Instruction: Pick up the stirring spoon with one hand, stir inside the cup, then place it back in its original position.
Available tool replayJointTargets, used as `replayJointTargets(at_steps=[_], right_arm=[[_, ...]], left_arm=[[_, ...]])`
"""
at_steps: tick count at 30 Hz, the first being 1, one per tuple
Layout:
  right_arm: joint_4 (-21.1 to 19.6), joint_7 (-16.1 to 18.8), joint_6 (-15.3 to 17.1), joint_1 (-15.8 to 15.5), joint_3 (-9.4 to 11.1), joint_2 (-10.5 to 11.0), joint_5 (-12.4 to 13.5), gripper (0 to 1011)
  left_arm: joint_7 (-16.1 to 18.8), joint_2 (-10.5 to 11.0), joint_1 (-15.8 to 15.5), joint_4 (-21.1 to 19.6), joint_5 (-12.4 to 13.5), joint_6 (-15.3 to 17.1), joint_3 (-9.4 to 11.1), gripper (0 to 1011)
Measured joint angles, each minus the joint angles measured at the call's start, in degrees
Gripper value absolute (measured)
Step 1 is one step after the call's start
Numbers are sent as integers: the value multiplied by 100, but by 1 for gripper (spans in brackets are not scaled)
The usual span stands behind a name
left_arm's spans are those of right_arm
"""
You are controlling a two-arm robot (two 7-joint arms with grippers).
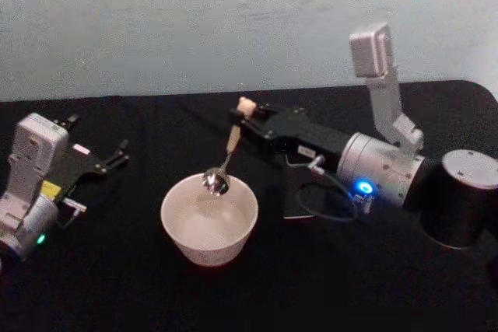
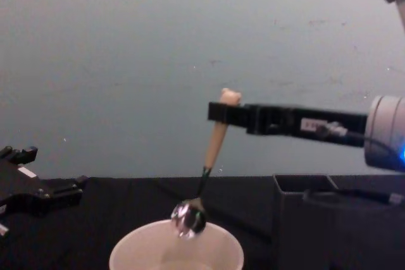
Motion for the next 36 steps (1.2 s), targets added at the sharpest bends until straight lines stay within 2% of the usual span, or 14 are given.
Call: replayJointTargets(at_steps=[7,17,29,36], right_arm=[[-211,-373,201,-77,313,52,278,212],[-371,-756,310,-120,610,134,555,212],[-500,-956,334,-157,846,268,902,212],[-677,-1015,307,-271,988,465,1136,212]], left_arm=[[0,0,0,0,0,0,0,1001],[0,0,0,0,0,0,0,1001],[0,0,0,0,0,0,-1,1001],[0,0,0,0,0,0,0,1001]])
